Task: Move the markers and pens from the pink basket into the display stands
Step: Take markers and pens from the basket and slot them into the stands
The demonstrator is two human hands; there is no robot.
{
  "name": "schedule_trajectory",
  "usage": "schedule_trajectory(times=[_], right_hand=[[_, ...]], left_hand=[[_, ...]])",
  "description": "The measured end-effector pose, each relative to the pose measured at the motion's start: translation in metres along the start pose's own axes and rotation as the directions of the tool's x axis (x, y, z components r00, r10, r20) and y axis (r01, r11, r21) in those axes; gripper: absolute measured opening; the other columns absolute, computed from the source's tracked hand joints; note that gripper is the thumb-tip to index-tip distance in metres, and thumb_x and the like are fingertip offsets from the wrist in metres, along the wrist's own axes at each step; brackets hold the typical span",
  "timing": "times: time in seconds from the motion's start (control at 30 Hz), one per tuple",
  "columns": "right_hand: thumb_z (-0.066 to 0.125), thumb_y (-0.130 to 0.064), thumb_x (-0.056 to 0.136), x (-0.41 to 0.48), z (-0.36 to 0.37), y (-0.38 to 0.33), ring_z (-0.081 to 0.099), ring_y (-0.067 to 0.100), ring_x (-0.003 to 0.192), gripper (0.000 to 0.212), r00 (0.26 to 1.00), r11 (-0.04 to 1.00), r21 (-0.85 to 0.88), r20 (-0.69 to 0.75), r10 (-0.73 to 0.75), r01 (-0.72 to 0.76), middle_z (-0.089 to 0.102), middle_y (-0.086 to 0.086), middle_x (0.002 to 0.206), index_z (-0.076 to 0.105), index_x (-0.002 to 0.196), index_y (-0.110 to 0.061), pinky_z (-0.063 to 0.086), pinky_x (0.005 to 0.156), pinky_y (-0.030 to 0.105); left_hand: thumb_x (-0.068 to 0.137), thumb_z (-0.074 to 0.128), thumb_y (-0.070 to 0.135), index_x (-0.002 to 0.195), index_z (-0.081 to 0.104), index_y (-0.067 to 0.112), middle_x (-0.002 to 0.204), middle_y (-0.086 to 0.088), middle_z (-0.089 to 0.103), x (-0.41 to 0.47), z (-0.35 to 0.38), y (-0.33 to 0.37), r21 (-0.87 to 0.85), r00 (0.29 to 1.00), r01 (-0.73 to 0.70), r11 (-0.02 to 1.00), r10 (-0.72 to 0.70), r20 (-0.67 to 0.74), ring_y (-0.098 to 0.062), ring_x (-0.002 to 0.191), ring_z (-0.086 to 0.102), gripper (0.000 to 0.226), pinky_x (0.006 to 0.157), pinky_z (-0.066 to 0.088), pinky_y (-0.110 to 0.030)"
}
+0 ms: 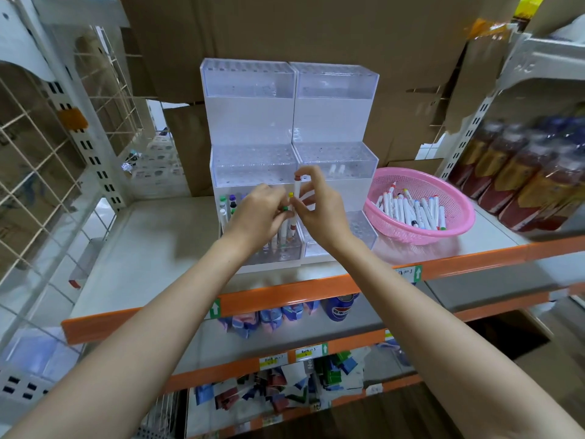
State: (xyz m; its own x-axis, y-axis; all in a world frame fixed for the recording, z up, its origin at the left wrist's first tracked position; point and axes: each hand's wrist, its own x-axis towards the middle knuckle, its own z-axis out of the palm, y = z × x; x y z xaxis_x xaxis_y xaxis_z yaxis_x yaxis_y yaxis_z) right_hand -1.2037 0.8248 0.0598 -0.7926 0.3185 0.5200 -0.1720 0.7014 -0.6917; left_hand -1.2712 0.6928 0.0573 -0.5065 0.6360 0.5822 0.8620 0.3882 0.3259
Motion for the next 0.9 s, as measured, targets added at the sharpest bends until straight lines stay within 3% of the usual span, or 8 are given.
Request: schedule_trajectory(times=[0.2,0.37,0.67,0.9], right_hand=[[0.065,-0.005,0.086,-0.002,0.0,0.002,0.062,0.02,0.072,0.036,1.0,1.0,-0.005,0.002,0.015,-0.015,0.054,-0.007,0.077,0.048,0.116,-0.016,0.055,0.064,0.037],[0.066,-0.007,0.087,-0.003,0.0,0.004,0.063,0.019,0.071,0.034,1.0,1.0,-0.022,0.014,0.014,-0.013,0.059,0.0,0.081,0.048,0.114,-0.016,0.055,0.063,0.037],[0.065,-0.008,0.089,-0.006,-0.002,0.003,0.064,0.021,0.073,0.032,0.999,0.999,-0.035,0.047,0.015,-0.013,0.062,0.004,0.085,0.049,0.115,-0.018,0.057,0.064,0.04],[0.062,-0.003,0.088,-0.012,-0.001,0.001,0.065,0.021,0.067,0.03,0.999,0.999,-0.032,0.026,0.037,-0.036,0.061,0.0,0.085,0.053,0.114,-0.017,0.055,0.064,0.042]], left_hand=[[0.077,0.076,0.006,0.08,0.06,0.005,0.077,-0.009,0.062,-0.006,0.001,-0.004,0.064,0.994,-0.105,0.992,0.107,-0.016,-0.027,0.081,0.056,0.016,0.066,0.047,-0.036],[0.074,0.076,0.004,0.086,0.065,0.004,0.083,-0.011,0.065,-0.01,-0.003,-0.008,0.182,0.979,-0.202,0.962,0.204,0.007,-0.032,0.082,0.059,0.017,0.066,0.053,-0.042],[0.077,0.074,0.021,0.117,0.065,0.014,0.12,-0.012,0.061,-0.028,-0.011,-0.013,0.31,0.988,-0.154,0.938,0.15,0.035,-0.032,0.109,0.058,0.041,0.084,0.046,-0.043],[0.078,0.072,0.018,0.126,0.06,0.021,0.122,-0.01,0.06,-0.036,-0.012,-0.018,0.325,0.992,-0.122,0.938,0.111,0.052,-0.029,0.111,0.056,0.05,0.092,0.044,-0.043]])
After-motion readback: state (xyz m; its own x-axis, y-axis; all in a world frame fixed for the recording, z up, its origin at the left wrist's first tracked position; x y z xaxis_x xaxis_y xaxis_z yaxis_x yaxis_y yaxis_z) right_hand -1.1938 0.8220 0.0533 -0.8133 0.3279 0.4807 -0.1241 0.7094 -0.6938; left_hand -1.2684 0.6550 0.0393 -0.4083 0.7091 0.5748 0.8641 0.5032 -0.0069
